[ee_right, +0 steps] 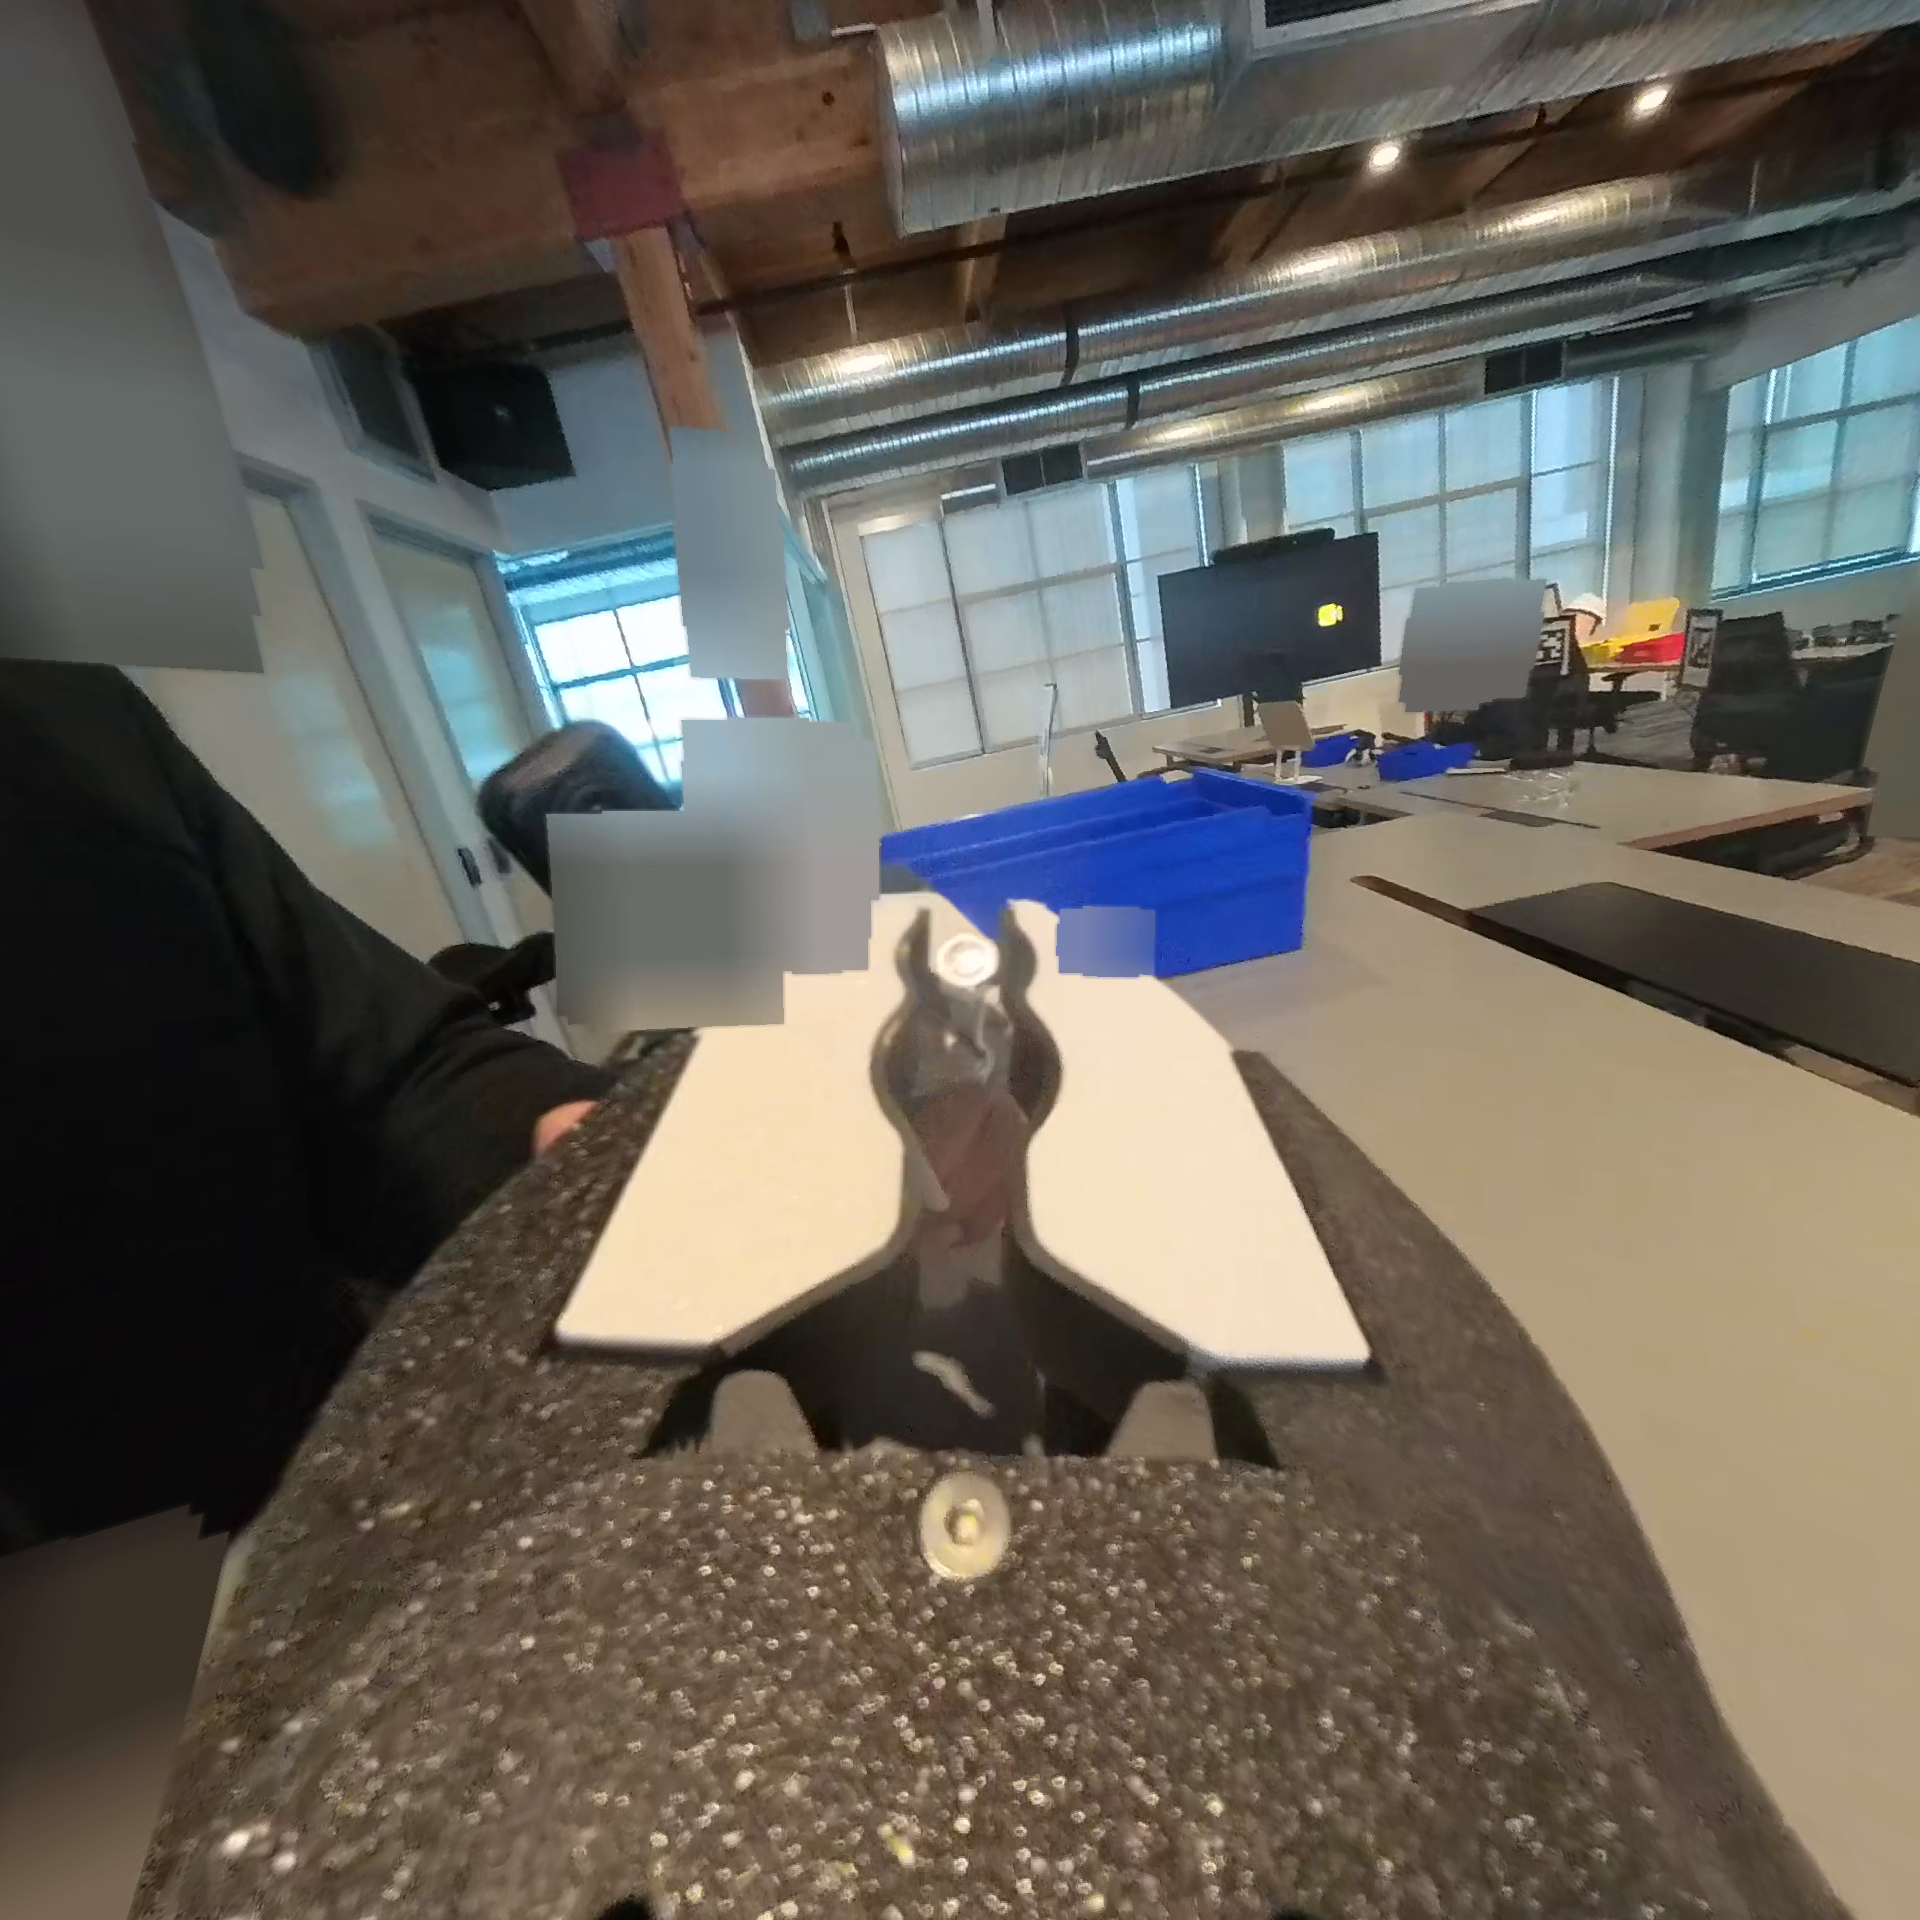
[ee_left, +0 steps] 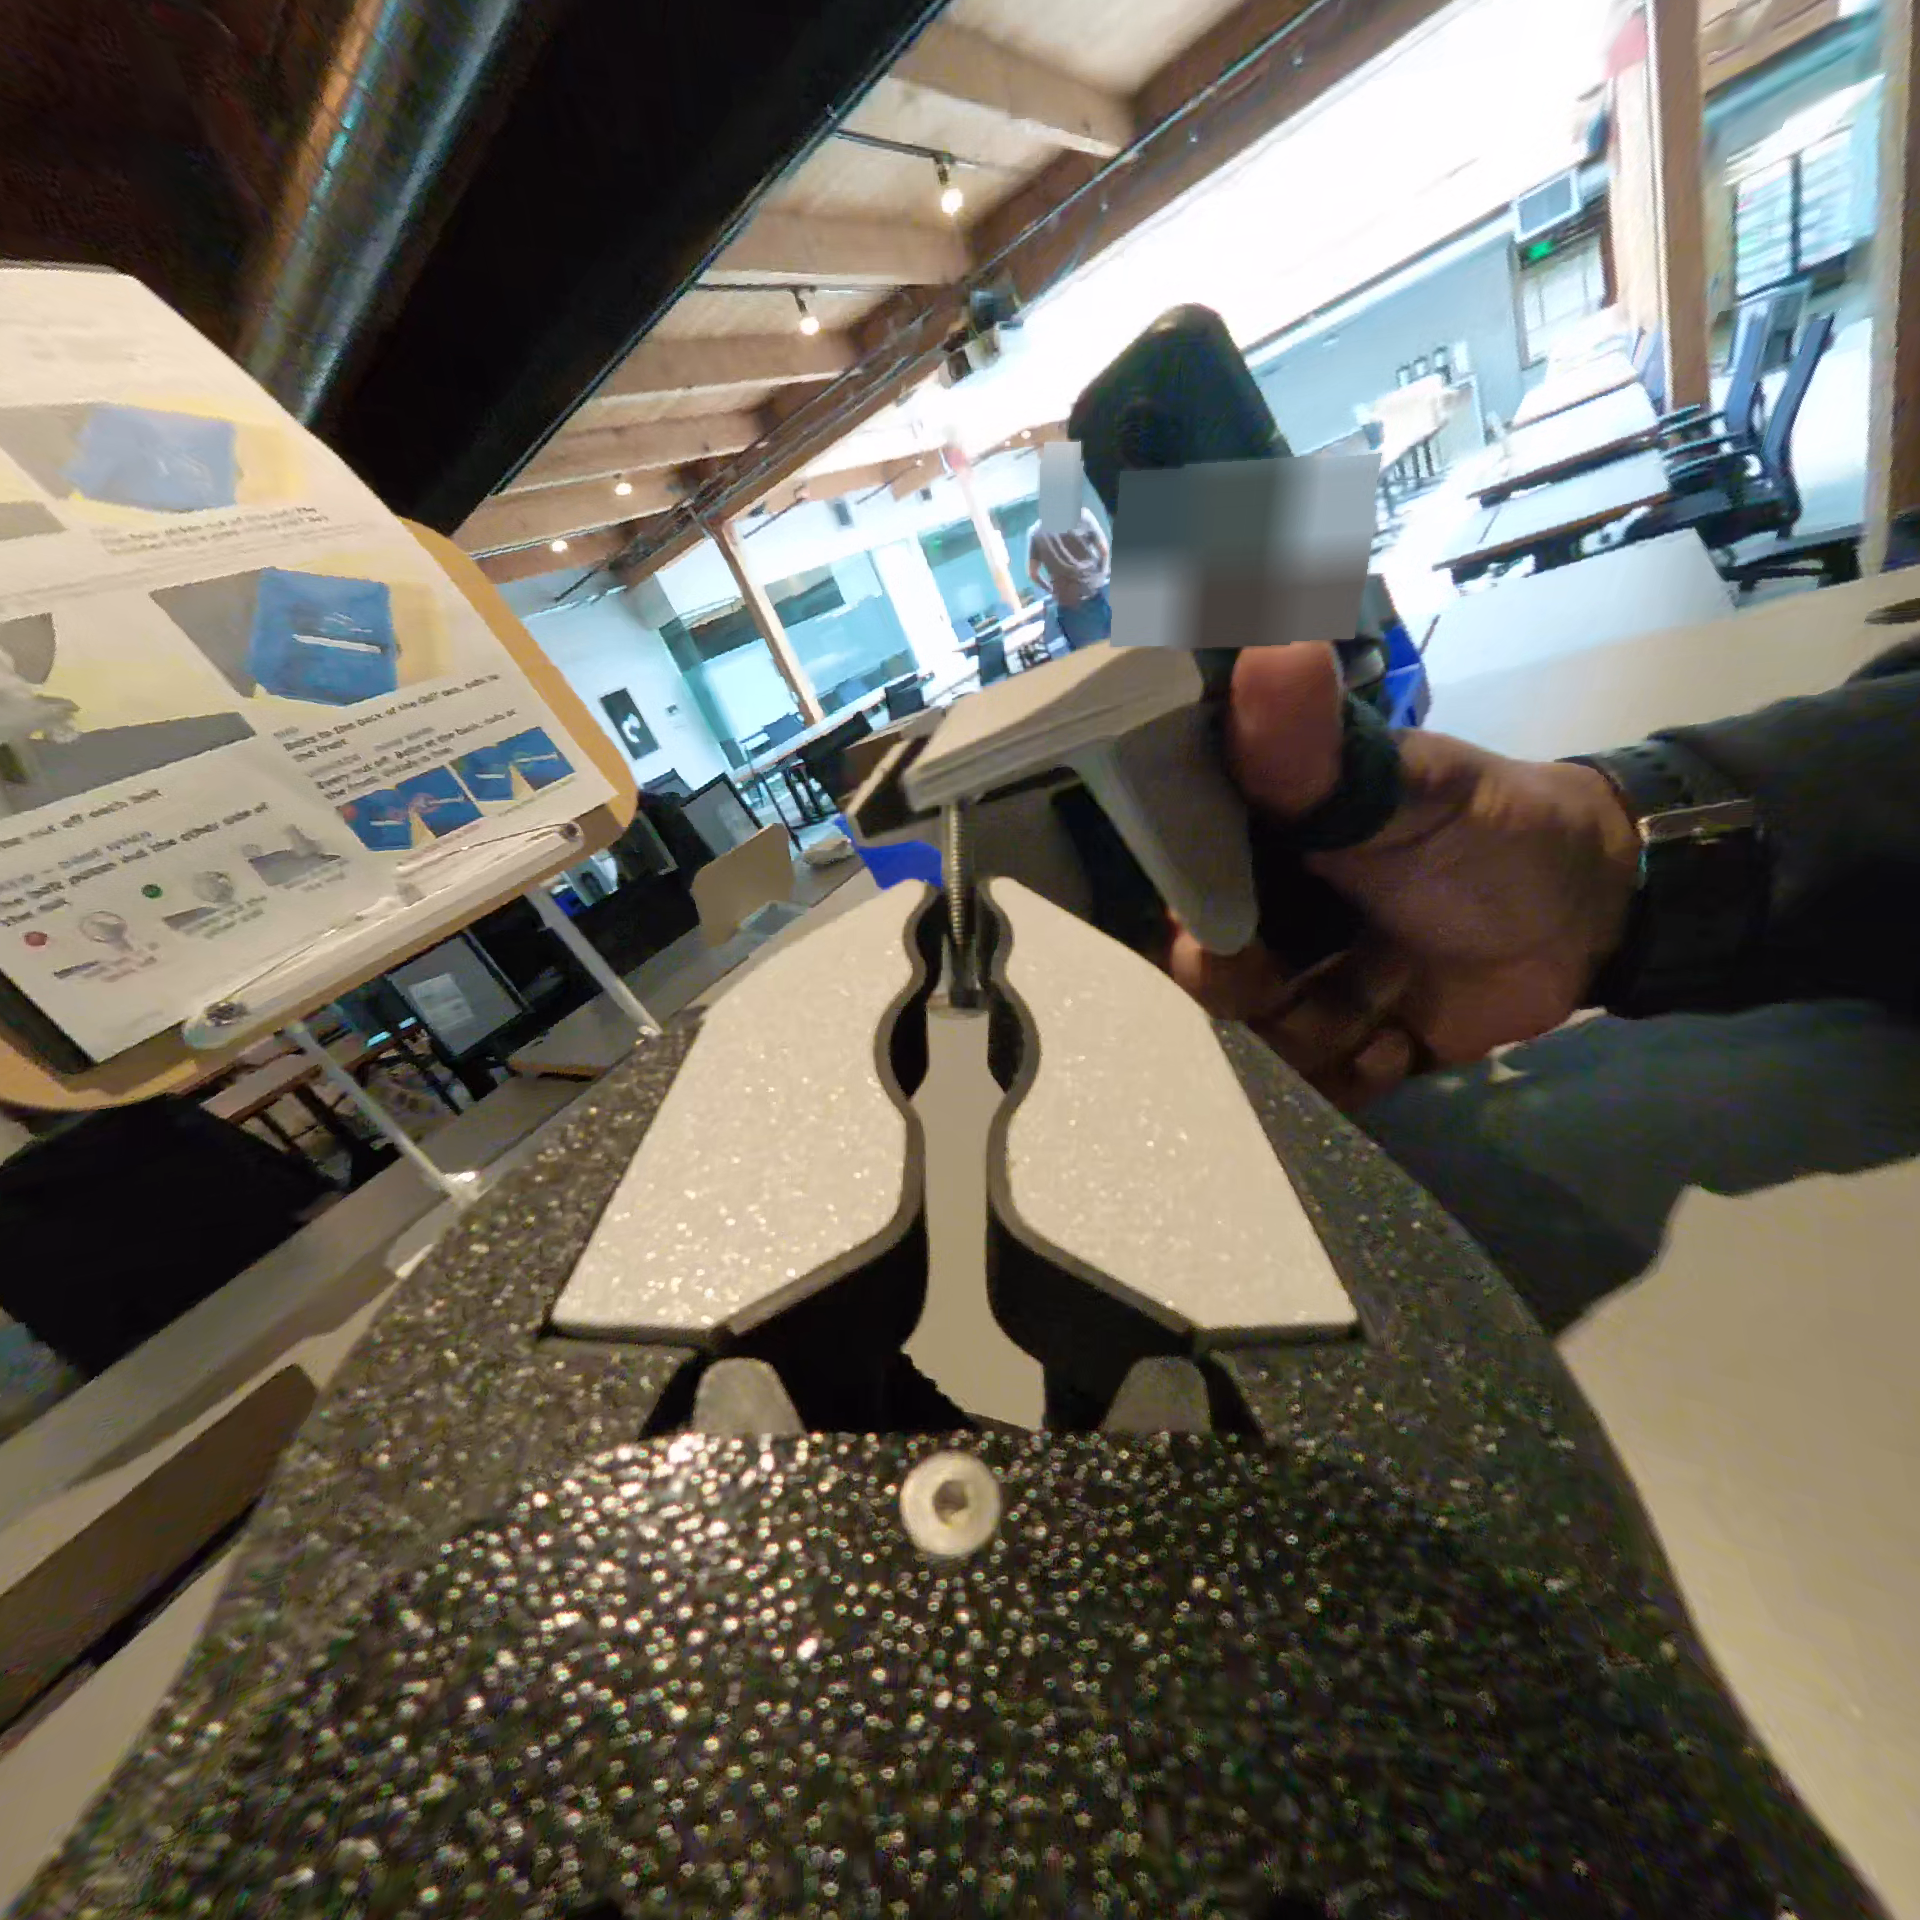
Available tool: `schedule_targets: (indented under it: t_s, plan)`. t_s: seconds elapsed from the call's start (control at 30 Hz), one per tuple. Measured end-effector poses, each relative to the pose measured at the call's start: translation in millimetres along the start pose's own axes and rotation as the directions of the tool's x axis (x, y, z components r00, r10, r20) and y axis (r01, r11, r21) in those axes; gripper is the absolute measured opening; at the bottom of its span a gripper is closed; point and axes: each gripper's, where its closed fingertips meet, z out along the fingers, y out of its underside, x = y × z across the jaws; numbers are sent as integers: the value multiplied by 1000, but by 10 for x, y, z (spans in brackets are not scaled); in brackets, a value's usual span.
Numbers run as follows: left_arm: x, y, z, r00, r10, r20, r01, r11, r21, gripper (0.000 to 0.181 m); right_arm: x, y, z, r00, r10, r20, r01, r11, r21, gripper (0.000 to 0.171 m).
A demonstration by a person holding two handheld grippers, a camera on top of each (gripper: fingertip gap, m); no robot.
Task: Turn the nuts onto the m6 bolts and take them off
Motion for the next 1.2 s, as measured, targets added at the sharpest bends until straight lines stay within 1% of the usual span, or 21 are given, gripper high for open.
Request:
schedule_targets:
  t_s: [0.07, 0.13, 0.2, 0.27, 0.3, 0.33, 0.37, 0.4, 0.43, 0.47, 0.5, 0.57, 0.63, 0.73, 0.83, 0.9, 1.0, 1.03, 1.1, 1.17, 1.2]
  plan:
    - [45, -5, 9, 995, -89, -55, 89, 996, 4, 5, -16, 7, -15, 1000, -28, 13, 29, 999, -19, 10]
    - [127, -54, -14, 934, -291, -207, 299, 954, 6, 5, -85, 8, -37, 997, -45, 69, 48, 998, -36, 10]
    - [210, -127, -78, 801, -466, -375, 495, 868, -22, 5, -197, 18, -52, 987, -71, 142, 79, 996, -49, 11]
    - [326, -174, -163, 607, -598, -524, 645, 755, -113, 5, -330, 56, -54, 971, -92, 221, 109, 992, -65, 11]
    - [358, -188, -197, 510, -647, -567, 702, 694, -159, 5, -375, 75, -50, 964, -99, 245, 119, 990, -70, 11]
    - [359, -190, -208, 450, -676, -583, 740, 648, -181, 5, -386, 82, -44, 964, -102, 247, 122, 990, -69, 10]
    - [338, -180, -196, 443, -684, -580, 754, 634, -172, 5, -367, 79, -37, 967, -102, 232, 120, 991, -62, 10]
    - [307, -159, -166, 483, -677, -555, 747, 649, -143, 5, -324, 69, -35, 973, -101, 206, 115, 992, -53, 10]
    - [270, -127, -128, 546, -662, -514, 721, 683, -113, 5, -267, 55, -38, 980, -102, 171, 110, 993, -42, 13]
    - [231, -95, -98, 617, -633, -468, 681, 727, -85, 5, -207, 35, -43, 986, -97, 135, 102, 994, -29, 22]
    - [193, -76, -81, 685, -591, -426, 632, 773, -57, 5, -158, 20, -49, 990, -86, 107, 89, 996, -22, 29]
    - [124, -63, -67, 800, -491, -346, 521, 854, -8, 5, -82, 11, -54, 996, -61, 69, 62, 998, -22, 32]
    - [46, -57, -55, 878, -402, -260, 423, 906, 29, 5, -27, 16, -48, 998, -44, 36, 45, 999, -27, 32]
    - [-53, -29, -42, 943, -299, -142, 309, 950, 48, 5, 17, 52, -34, 1000, -22, 11, 23, 999, -46, 30]
    - [-79, 7, -33, 974, -211, -80, 214, 976, 32, 5, 51, 55, -31, 1000, 0, -6, 0, 999, -42, 28]
    - [-38, 54, -14, 986, -146, -75, 146, 989, -5, 5, 68, 51, -34, 1000, 14, -13, -14, 999, -35, 26]
    - [34, 109, 21, 989, -117, -86, 114, 993, -43, 5, 56, 77, -35, 1000, 15, 1, -15, 999, -52, 12]
    - [50, 109, 24, 984, -147, -101, 144, 989, -41, 5, 42, 80, -35, 1000, 8, 10, -8, 998, -58, 12]
    - [101, 78, 10, 946, -269, -181, 267, 963, -37, 5, -10, 79, -41, 999, -15, 42, 18, 998, -68, 12]
    - [144, -3, -30, 873, -397, -283, 407, 913, -23, 5, -86, 63, -50, 995, -38, 89, 45, 997, -68, 12]
    - [194, -43, -56, 808, -470, -355, 490, 871, -39, 5, -147, 58, -52, 991, -50, 124, 58, 996, -67, 12]
